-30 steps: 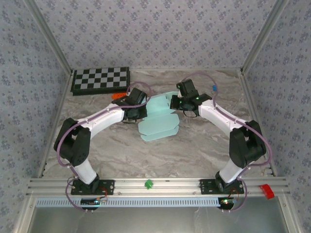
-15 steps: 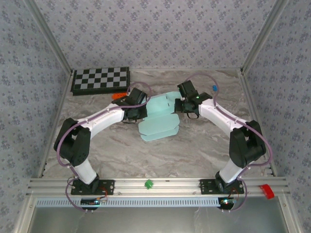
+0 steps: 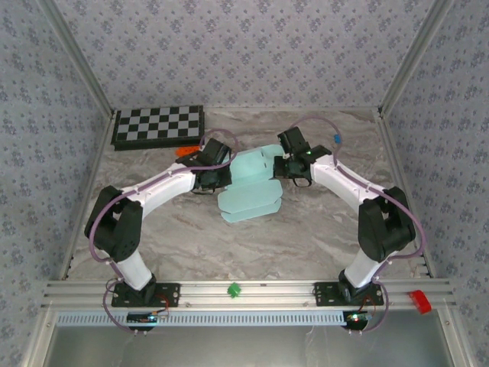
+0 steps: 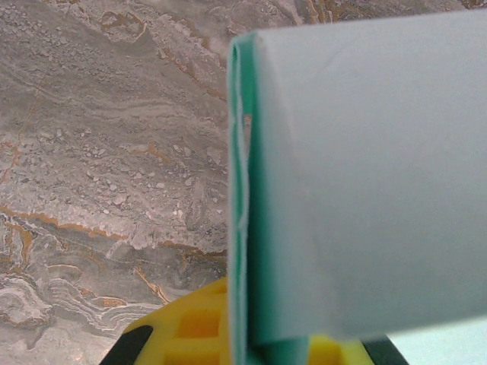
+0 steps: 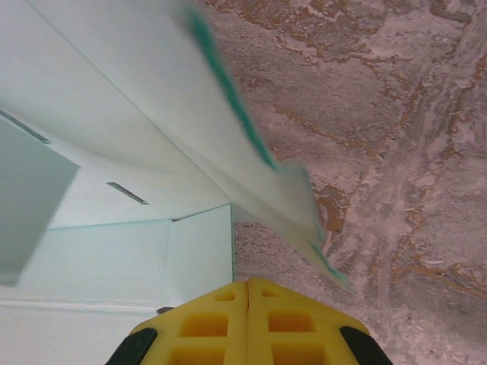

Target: Fold the paper box

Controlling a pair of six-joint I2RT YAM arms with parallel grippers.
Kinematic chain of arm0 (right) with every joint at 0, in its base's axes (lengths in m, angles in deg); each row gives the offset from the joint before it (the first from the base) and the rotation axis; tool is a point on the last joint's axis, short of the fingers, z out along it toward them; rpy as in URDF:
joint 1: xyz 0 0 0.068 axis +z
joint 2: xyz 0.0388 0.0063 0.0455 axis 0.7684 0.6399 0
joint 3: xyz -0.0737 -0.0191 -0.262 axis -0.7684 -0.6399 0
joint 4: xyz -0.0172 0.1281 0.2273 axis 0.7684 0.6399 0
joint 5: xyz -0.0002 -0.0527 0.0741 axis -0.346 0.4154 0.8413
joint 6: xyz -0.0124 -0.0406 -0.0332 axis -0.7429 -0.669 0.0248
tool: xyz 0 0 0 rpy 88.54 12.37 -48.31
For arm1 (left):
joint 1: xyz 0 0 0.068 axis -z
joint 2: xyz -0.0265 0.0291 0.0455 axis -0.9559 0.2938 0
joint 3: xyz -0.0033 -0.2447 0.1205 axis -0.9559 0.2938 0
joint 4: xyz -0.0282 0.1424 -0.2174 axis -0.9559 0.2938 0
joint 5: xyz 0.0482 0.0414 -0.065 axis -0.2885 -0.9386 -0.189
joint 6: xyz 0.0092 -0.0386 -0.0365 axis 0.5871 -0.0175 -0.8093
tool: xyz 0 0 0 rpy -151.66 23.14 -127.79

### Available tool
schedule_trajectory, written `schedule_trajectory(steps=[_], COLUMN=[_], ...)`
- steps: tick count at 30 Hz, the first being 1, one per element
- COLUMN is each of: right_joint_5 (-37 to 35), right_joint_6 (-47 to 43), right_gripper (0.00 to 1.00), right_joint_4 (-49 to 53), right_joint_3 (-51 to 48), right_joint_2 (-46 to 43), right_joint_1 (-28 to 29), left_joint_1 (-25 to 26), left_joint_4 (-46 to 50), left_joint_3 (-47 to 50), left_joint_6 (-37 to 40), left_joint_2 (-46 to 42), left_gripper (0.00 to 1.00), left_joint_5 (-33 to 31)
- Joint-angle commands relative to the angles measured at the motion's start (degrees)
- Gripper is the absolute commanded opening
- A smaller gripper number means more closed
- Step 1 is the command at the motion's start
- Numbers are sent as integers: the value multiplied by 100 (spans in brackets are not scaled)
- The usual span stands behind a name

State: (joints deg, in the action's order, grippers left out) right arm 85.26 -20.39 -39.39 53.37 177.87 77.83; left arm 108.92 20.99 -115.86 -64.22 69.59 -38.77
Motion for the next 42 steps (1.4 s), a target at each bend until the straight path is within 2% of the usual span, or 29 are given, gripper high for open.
schedule_trajectory(steps=[1,15,27,37,42], right_joint_5=[337,1477,1821,1288,1015], right_joint_6=[-7,-112,-329,-632,-812], right_gripper=[0,0,0,0,9], right_joint_4=[-164,-956,-950,-824,-733], right_joint_3=[36,-205,-9,-113,-308], right_joint_2=[29,-1,218,-259,-801], right_joint_1=[-14,-86,55,115,53], left_joint_1=[-6,1,-9,-10,-9], left_joint_4=[-136,-190,-210,-158,-139], left_joint_3=[-60,-78,-78,-66,-78], left_joint_6=[74,74,96,83,116], left_joint_2=[-209,-192,-189,-200,-191], left_gripper=[0,0,0,0,0], left_joint_5=[99,199,225,85,41])
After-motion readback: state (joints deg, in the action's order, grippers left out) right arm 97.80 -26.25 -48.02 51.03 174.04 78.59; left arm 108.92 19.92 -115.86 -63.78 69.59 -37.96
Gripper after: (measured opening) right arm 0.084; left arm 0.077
